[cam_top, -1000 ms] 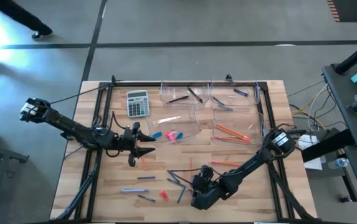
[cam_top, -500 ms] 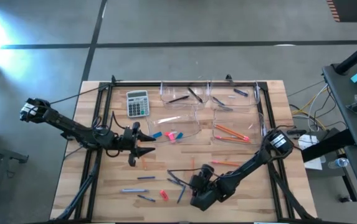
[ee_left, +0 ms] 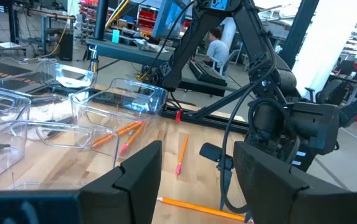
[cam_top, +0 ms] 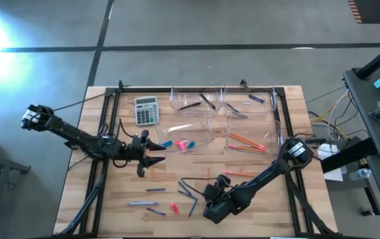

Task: Sort crayons/erasers/pens/pencils in bins
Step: Put the orange pencil into the bottom right transparent bin

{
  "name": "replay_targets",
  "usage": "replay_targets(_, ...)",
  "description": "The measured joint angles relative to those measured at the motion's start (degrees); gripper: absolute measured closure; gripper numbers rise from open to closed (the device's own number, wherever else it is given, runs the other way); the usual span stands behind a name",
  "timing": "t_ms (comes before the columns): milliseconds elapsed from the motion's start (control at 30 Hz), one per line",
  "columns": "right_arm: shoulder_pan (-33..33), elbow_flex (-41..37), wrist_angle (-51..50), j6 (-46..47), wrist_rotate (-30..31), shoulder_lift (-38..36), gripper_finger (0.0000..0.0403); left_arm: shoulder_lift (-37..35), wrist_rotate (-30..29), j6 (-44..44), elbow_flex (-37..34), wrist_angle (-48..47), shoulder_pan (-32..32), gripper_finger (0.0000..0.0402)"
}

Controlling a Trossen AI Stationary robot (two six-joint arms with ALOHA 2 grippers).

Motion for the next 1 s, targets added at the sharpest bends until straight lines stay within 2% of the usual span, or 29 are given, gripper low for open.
replay_targets(333, 0.1, 0.1, -2.5, 5.5, 0.2, 0.0, 0.0202, 0.0, -0.1, 0.2, -0.1, 0.0, 0.0, 0.0217)
replay_targets(700, -0.2, 0.0, -2.4, 5.4, 1.0, 0.1, 0.0202, 0.0, -0.3, 0.2, -0.1, 0.0, 0.0, 0.0217)
replay_targets(1000, -0.9, 0.0, -1.8, 1.2, 1.0, 0.1, 0.0209, 0.0, -1.0, 0.1, -0.1, 0.0, 0.0, 0.0217)
